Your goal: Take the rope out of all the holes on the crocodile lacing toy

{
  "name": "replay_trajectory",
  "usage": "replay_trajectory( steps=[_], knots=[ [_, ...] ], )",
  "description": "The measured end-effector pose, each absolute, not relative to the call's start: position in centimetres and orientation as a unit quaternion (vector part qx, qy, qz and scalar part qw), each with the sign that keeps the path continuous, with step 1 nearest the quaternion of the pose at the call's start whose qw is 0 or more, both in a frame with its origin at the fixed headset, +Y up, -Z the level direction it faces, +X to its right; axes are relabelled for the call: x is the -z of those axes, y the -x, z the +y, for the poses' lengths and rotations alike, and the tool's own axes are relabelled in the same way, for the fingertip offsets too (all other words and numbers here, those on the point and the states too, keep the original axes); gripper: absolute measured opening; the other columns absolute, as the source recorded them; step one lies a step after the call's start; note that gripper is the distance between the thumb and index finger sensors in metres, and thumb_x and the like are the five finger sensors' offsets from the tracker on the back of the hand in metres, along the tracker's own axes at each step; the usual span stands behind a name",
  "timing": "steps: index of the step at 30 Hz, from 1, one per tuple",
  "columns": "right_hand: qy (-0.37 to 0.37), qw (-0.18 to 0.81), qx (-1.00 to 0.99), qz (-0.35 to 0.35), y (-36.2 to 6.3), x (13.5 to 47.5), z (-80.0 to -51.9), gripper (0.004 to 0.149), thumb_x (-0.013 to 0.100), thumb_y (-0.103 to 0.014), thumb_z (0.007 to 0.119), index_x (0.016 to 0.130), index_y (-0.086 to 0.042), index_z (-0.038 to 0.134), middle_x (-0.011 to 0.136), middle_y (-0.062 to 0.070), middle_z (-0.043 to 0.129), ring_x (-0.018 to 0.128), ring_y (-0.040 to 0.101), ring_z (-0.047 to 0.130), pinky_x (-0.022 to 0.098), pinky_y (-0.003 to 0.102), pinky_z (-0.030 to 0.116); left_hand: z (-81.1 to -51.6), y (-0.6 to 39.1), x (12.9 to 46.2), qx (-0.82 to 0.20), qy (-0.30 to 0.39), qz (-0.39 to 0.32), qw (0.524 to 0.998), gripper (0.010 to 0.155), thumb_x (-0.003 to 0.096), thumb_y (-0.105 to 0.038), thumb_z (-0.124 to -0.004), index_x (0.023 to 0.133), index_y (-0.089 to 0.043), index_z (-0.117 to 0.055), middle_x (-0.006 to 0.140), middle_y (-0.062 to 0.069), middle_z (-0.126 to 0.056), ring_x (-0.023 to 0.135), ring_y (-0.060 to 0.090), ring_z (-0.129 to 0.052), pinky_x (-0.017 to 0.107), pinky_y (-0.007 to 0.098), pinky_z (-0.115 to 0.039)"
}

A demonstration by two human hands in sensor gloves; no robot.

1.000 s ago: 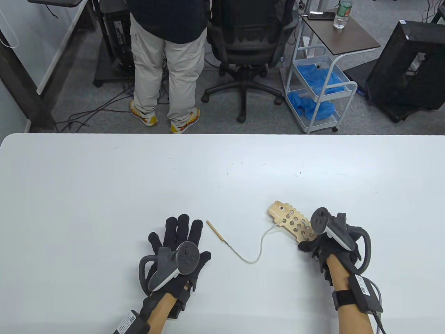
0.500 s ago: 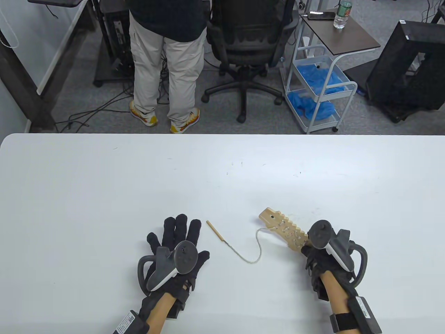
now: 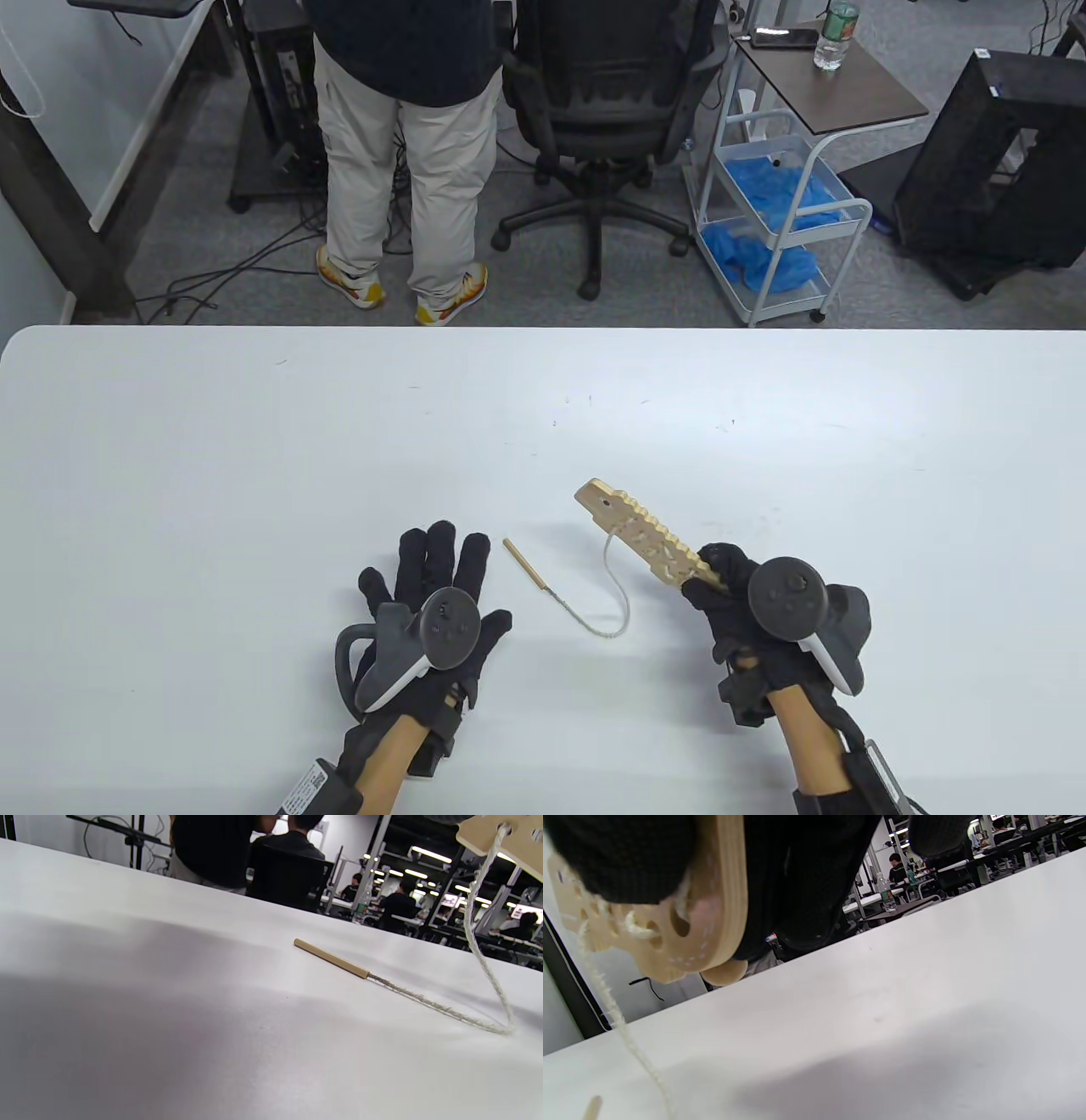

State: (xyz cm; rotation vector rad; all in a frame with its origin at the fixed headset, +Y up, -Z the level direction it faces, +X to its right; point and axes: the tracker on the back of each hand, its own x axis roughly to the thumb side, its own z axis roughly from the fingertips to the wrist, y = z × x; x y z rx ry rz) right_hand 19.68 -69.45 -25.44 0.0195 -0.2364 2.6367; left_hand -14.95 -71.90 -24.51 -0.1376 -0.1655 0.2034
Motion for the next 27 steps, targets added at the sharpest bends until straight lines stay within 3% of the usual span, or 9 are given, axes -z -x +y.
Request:
replay_trajectory(
  steps=[4,13,19,27],
  knots=[
    [-0.031,0.286,-0.951,-0.109,-19.2,24.7,-68.0,0.046,0.038,-0.048,0.086,0.081,-0.037,0.077,0.068,-0.007,0.101,0.064,0.016,0.105,0.07,0.064,0.063,-71.8,14.8,24.4,-0.122,0.061,-0.092,0.986,0.084,0.0463,-0.064,-0.055,0.115,-0.036,-0.015,0.125,0.008,-0.015,0.115,0.037,-0.013,0.072,0.08,-0.021],
    [-0.06,0.337,-0.919,-0.195,-18.9,22.3,-64.7,0.048,0.041,-0.049,0.083,0.084,-0.033,0.075,0.067,-0.007,0.099,0.063,0.016,0.103,0.071,0.063,0.063,-71.2,14.5,24.0,-0.15,0.015,-0.117,0.982,0.081,0.0462,-0.063,-0.058,0.116,-0.038,-0.025,0.127,0.005,-0.032,0.118,0.034,-0.028,0.074,0.079,-0.026],
    [-0.104,0.361,-0.898,-0.228,-18.4,20.5,-62.8,0.048,0.042,-0.048,0.082,0.085,-0.03,0.076,0.065,-0.006,0.099,0.059,0.017,0.104,0.07,0.062,0.066,-71.5,14.0,24.1,-0.155,0.031,-0.155,0.975,0.08,0.0443,-0.057,-0.072,0.115,-0.039,-0.039,0.126,0.001,-0.044,0.118,0.032,-0.037,0.075,0.079,-0.028],
    [-0.137,0.386,-0.876,-0.255,-17.9,18.6,-60.6,0.048,0.043,-0.049,0.082,0.086,-0.029,0.075,0.065,-0.006,0.098,0.059,0.017,0.103,0.07,0.061,0.066,-72.9,12.5,24.3,-0.122,0.078,-0.213,0.966,0.073,0.0451,-0.046,-0.079,0.112,-0.041,-0.049,0.124,-0.005,-0.053,0.117,0.03,-0.044,0.076,0.079,-0.029]
  ],
)
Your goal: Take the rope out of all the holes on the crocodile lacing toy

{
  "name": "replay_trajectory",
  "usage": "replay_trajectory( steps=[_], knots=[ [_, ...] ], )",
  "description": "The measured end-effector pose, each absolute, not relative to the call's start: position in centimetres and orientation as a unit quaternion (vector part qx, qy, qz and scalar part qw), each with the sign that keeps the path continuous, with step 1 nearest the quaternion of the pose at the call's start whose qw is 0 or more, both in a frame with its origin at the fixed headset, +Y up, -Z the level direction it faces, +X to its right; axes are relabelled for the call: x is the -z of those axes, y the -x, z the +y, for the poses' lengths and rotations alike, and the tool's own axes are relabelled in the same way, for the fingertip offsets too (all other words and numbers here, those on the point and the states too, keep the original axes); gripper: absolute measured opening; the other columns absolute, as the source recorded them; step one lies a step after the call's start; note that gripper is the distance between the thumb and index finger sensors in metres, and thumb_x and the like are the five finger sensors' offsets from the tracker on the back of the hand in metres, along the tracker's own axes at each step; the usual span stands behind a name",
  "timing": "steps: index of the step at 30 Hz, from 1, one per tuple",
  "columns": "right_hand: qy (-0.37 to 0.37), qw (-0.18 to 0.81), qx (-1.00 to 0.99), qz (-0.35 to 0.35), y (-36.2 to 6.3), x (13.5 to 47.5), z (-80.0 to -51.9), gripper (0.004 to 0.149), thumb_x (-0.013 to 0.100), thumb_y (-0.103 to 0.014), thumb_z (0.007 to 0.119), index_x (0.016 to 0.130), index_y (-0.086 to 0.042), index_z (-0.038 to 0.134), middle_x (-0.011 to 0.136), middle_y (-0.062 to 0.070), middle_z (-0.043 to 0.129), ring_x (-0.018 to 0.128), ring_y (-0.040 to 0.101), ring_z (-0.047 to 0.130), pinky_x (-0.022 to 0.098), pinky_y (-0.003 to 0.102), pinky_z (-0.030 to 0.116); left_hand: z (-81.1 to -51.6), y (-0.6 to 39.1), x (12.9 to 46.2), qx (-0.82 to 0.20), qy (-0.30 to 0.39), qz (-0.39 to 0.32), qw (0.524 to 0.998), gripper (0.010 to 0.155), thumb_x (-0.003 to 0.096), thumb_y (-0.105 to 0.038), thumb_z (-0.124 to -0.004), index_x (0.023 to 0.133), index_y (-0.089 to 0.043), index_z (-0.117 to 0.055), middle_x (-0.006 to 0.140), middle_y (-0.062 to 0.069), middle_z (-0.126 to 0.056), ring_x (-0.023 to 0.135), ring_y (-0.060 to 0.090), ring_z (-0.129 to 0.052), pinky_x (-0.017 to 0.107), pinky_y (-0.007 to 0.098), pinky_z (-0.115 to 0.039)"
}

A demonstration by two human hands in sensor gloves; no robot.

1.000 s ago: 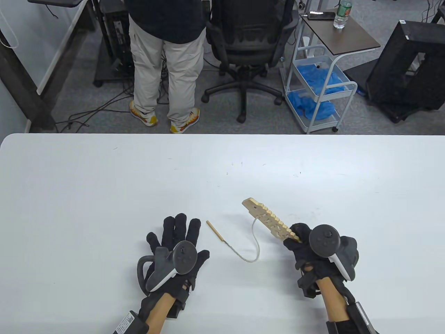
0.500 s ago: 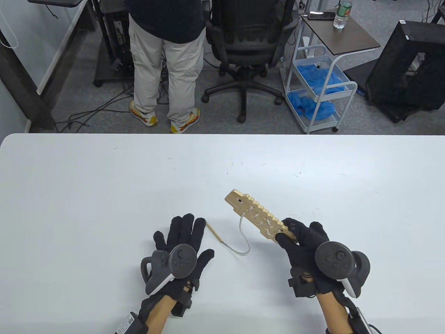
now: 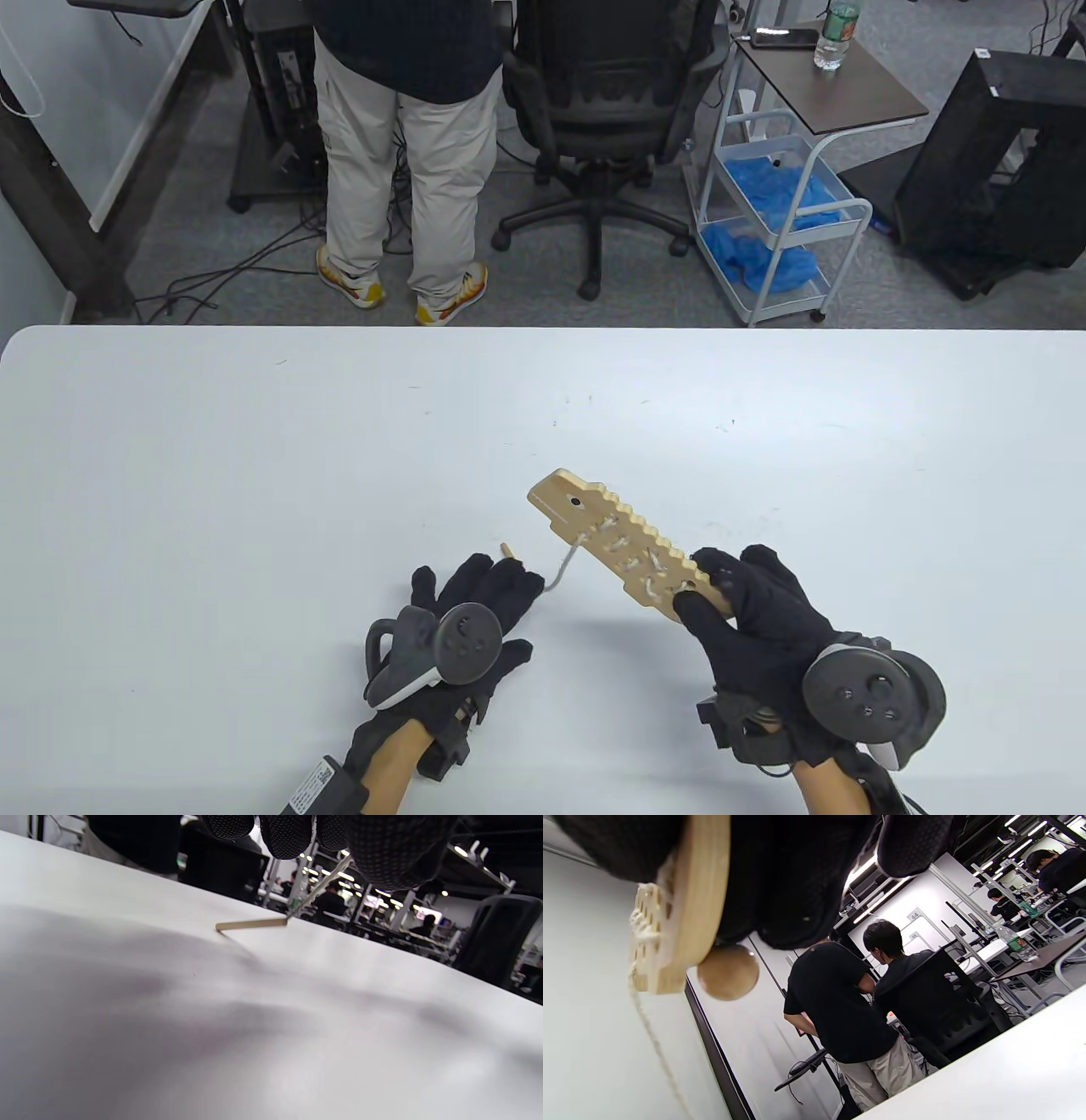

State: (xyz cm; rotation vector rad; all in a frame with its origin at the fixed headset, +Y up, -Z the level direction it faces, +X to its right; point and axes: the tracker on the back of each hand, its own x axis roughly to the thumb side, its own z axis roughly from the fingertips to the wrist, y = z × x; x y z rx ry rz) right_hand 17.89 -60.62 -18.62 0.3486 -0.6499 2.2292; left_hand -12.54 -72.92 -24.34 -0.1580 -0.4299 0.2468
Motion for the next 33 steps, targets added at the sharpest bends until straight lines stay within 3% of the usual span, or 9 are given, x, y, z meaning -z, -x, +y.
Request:
replay_trajectory(
  steps=[6,9,13,15,19,27,33],
  knots=[
    [-0.145,0.391,-0.871,-0.261,-17.7,18.1,-60.2,0.048,0.043,-0.049,0.082,0.086,-0.029,0.075,0.065,-0.006,0.098,0.059,0.017,0.103,0.07,0.06,0.066,-74.0,11.5,24.5,-0.112,0.123,-0.248,0.954,0.071,0.0467,-0.036,-0.079,0.111,-0.041,-0.049,0.123,-0.005,-0.054,0.117,0.031,-0.044,0.076,0.079,-0.029],
    [-0.154,0.393,-0.867,-0.264,-17.6,17.8,-60.1,0.048,0.043,-0.048,0.082,0.086,-0.029,0.075,0.065,-0.006,0.098,0.059,0.017,0.103,0.07,0.06,0.067,-74.8,10.6,24.6,-0.082,0.126,-0.236,0.96,0.08,0.0436,-0.047,-0.081,0.114,-0.036,-0.043,0.124,-0.001,-0.053,0.117,0.031,-0.045,0.077,0.079,-0.03],
    [-0.162,0.398,-0.86,-0.276,-17.6,17.1,-59.8,0.048,0.043,-0.048,0.082,0.086,-0.029,0.075,0.064,-0.005,0.098,0.058,0.017,0.103,0.07,0.061,0.067,-76.1,8.7,24.5,-0.035,0.153,-0.274,0.949,0.085,0.0373,-0.05,-0.09,0.112,-0.043,-0.049,0.124,-0.005,-0.054,0.118,0.032,-0.045,0.077,0.081,-0.028],
    [-0.164,0.401,-0.856,-0.282,-17.6,16.9,-59.6,0.048,0.043,-0.048,0.082,0.086,-0.029,0.076,0.064,-0.005,0.098,0.058,0.017,0.103,0.069,0.061,0.067,-76.2,7.8,24.2,0.005,0.122,-0.283,0.951,0.07,0.0382,-0.047,-0.089,0.104,-0.05,-0.065,0.119,-0.008,-0.066,0.115,0.028,-0.056,0.078,0.079,-0.031],
    [-0.157,0.406,-0.854,-0.286,-18.0,16.9,-59.5,0.048,0.042,-0.048,0.082,0.085,-0.029,0.076,0.064,-0.005,0.098,0.058,0.017,0.104,0.069,0.061,0.067,-75.7,7.3,23.9,0.028,0.048,-0.282,0.958,0.045,0.0402,-0.043,-0.086,0.084,-0.049,-0.09,0.1,-0.012,-0.09,0.101,0.019,-0.079,0.079,0.074,-0.044],
    [-0.105,0.392,-0.87,-0.282,-19.1,18.3,-60.8,0.048,0.042,-0.047,0.081,0.086,-0.028,0.074,0.066,-0.005,0.097,0.061,0.019,0.102,0.068,0.062,0.066,-74.1,8.8,24.1,0.011,-0.026,-0.239,0.971,0.051,0.0375,-0.045,-0.085,0.089,-0.042,-0.087,0.083,-0.014,-0.106,0.079,0.012,-0.098,0.077,0.064,-0.06],
    [-0.062,0.38,-0.887,-0.253,-20.0,20.3,-63.2,0.047,0.043,-0.047,0.079,0.086,-0.029,0.072,0.07,-0.006,0.095,0.069,0.02,0.098,0.069,0.063,0.065,-72.3,10.6,24.4,-0.003,-0.071,-0.177,0.982,0.066,0.0362,-0.046,-0.084,0.1,-0.035,-0.073,0.069,-0.018,-0.111,0.068,0.008,-0.103,0.074,0.06,-0.066]
  ],
)
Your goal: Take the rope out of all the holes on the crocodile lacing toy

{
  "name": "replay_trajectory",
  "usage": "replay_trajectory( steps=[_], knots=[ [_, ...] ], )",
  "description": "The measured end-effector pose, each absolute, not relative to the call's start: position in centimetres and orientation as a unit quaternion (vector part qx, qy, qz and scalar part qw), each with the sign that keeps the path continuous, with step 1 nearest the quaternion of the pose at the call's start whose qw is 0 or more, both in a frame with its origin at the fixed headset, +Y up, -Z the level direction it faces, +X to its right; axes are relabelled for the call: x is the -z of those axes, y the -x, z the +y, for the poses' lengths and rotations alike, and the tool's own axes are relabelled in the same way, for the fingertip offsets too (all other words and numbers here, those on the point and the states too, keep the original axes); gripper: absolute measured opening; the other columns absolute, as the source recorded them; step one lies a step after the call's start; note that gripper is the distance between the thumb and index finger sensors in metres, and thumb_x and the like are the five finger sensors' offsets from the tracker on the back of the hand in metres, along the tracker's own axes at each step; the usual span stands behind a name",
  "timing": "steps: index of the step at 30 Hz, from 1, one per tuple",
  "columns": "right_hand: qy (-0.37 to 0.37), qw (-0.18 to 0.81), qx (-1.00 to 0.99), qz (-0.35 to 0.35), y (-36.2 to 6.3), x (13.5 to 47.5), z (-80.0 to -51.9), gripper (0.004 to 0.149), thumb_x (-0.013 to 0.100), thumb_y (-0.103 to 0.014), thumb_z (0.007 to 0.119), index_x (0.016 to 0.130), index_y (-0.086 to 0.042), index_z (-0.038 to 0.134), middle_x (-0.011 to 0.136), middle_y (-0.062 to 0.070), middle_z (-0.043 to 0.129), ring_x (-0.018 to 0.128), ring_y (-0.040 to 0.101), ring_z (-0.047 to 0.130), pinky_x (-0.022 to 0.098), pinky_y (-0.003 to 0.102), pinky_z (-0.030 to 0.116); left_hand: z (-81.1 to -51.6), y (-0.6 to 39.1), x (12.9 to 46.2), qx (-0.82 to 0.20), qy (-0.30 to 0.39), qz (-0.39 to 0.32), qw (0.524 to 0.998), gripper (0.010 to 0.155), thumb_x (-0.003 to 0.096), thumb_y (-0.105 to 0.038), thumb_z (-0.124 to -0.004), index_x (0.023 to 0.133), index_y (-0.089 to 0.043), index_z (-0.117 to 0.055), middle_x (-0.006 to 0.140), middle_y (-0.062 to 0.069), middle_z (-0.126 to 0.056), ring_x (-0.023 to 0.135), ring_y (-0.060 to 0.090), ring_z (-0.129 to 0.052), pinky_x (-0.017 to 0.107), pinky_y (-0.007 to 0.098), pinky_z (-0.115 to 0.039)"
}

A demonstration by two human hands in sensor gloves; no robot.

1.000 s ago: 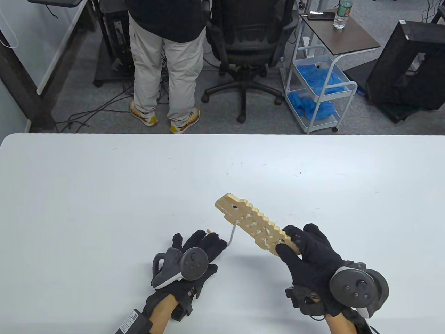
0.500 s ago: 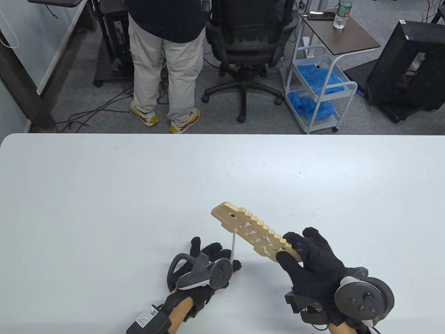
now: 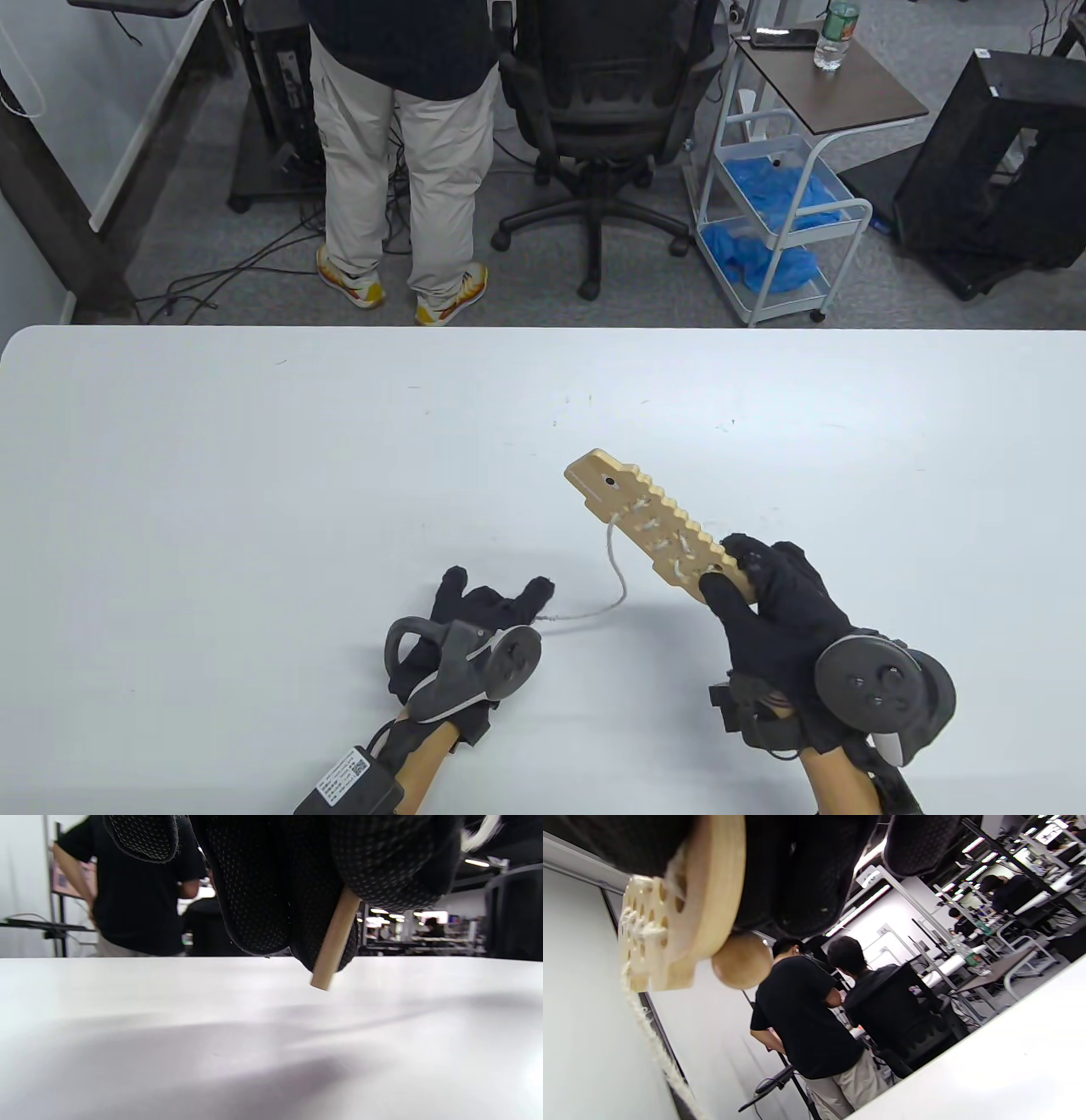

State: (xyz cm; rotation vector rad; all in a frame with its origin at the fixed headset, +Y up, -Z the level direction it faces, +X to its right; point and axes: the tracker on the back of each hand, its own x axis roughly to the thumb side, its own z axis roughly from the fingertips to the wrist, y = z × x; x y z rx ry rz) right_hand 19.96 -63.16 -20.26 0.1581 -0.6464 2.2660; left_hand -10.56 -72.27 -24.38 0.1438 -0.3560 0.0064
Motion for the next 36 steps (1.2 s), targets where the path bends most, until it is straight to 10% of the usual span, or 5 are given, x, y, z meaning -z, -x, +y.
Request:
replay_trajectory(
  steps=[6,16,28,36],
  knots=[
    [-0.032,0.374,-0.895,-0.239,-20.8,21.2,-64.3,0.046,0.042,-0.046,0.078,0.085,-0.03,0.071,0.081,-0.008,0.093,0.084,0.022,0.091,0.07,0.065,0.062,-71.0,12.1,24.3,-0.016,-0.095,-0.146,0.984,0.058,0.0327,-0.049,-0.083,0.091,-0.041,-0.082,0.06,-0.018,-0.114,0.06,0.007,-0.106,0.073,0.06,-0.067],
    [-0.04,0.364,-0.896,-0.249,-21.4,20.0,-65.4,0.045,0.04,-0.041,0.083,0.082,-0.025,0.076,0.074,0.003,0.1,0.072,0.028,0.102,0.065,0.067,0.065,-70.0,13.3,23.9,-0.055,-0.121,-0.126,0.983,0.051,0.0412,-0.044,-0.071,0.089,-0.042,-0.087,0.098,-0.008,-0.089,0.093,0.02,-0.081,0.077,0.071,-0.049],
    [0.002,0.429,-0.892,-0.145,-18.6,23.8,-70.3,0.045,0.043,-0.043,0.077,0.084,-0.026,0.071,0.069,0.0,0.097,0.058,0.023,0.108,0.065,0.06,0.071,-68.5,13.3,22.6,-0.072,-0.182,-0.13,0.972,0.056,0.0419,-0.044,-0.081,0.096,-0.046,-0.07,0.076,-0.018,-0.102,0.076,0.008,-0.095,0.077,0.064,-0.059],
    [0.018,0.468,-0.879,-0.087,-17.9,23.7,-73.4,0.046,0.042,-0.043,0.076,0.084,-0.026,0.072,0.067,0.002,0.097,0.051,0.023,0.108,0.062,0.058,0.074,-67.8,13.6,21.9,-0.071,-0.209,-0.127,0.967,0.047,0.0361,-0.049,-0.086,0.083,-0.045,-0.086,0.063,-0.019,-0.108,0.065,0.007,-0.101,0.075,0.061,-0.064]
  ],
)
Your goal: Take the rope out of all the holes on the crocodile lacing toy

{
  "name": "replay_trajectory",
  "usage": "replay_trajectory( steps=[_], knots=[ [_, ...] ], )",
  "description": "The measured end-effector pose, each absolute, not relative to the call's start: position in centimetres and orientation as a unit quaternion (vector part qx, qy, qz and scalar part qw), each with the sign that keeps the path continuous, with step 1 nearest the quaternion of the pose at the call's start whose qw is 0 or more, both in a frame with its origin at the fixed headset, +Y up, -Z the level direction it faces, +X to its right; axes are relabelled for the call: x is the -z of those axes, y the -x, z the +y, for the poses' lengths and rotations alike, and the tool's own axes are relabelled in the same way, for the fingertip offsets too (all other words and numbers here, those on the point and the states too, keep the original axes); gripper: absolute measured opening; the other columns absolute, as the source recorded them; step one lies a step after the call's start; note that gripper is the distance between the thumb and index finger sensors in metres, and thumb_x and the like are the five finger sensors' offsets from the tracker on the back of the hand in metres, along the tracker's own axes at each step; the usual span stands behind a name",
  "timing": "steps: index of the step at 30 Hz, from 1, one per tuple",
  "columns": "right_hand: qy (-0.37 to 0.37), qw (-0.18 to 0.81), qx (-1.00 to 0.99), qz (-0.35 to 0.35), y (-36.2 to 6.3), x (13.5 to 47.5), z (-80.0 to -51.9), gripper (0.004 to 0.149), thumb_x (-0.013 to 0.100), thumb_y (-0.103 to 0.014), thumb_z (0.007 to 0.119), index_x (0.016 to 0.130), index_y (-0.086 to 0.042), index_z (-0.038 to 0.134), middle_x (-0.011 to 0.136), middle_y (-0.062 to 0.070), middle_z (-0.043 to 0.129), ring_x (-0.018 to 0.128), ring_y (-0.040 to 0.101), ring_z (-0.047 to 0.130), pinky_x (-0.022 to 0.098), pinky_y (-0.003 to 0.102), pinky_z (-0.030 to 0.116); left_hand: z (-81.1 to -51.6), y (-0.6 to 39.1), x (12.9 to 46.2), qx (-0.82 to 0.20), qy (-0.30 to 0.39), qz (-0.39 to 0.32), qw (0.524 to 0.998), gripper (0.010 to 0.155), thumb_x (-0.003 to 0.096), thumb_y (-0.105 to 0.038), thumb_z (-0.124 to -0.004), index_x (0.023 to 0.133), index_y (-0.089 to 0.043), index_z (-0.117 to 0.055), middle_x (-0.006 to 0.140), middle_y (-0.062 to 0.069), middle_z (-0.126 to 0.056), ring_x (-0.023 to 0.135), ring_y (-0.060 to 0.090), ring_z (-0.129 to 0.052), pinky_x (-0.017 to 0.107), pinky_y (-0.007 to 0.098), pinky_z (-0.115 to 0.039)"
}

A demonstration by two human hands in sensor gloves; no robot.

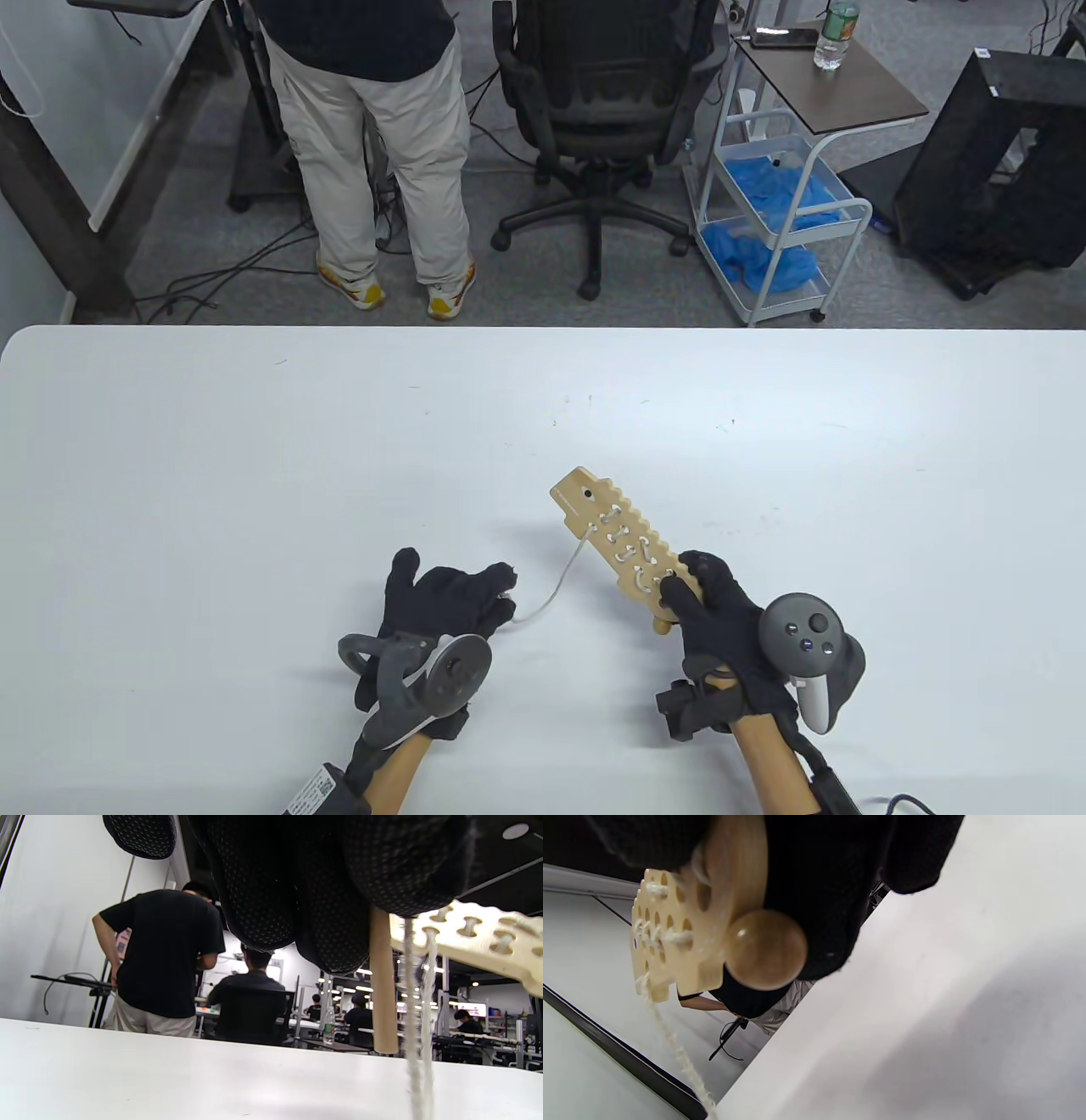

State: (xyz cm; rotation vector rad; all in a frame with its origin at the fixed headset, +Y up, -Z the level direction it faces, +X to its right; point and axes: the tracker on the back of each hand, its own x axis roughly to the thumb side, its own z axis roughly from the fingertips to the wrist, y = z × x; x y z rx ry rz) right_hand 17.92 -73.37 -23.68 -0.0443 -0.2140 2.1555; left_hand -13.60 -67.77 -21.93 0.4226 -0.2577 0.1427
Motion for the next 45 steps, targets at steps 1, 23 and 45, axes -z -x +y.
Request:
replay_trajectory(
  steps=[1,23,45],
  knots=[
    [0.017,0.451,-0.887,-0.098,-17.8,23.6,-73.3,0.046,0.042,-0.044,0.076,0.084,-0.026,0.072,0.066,0.001,0.097,0.05,0.022,0.109,0.061,0.057,0.075,-67.7,13.6,21.8,-0.074,-0.212,-0.129,0.966,0.044,0.0368,-0.048,-0.085,0.081,-0.045,-0.088,0.061,-0.019,-0.108,0.063,0.007,-0.101,0.074,0.061,-0.065],
    [-0.007,0.437,-0.898,-0.056,-15.0,22.7,-73.8,0.047,0.042,-0.043,0.079,0.081,-0.017,0.076,0.056,0.005,0.1,0.035,0.021,0.11,0.051,0.051,0.083,-67.6,13.5,21.2,-0.137,-0.219,-0.125,0.958,0.045,0.042,-0.041,-0.081,0.086,-0.045,-0.086,0.075,-0.014,-0.1,0.071,0.011,-0.094,0.073,0.059,-0.066],
    [-0.038,0.444,-0.895,-0.032,-14.2,22.5,-73.6,0.047,0.042,-0.044,0.079,0.081,-0.018,0.076,0.057,0.004,0.1,0.035,0.02,0.109,0.052,0.05,0.083,-67.8,13.2,21.2,-0.087,-0.22,-0.122,0.964,0.043,0.0425,-0.048,-0.081,0.085,-0.048,-0.088,0.079,-0.013,-0.098,0.075,0.012,-0.091,0.074,0.061,-0.063]
  ],
)
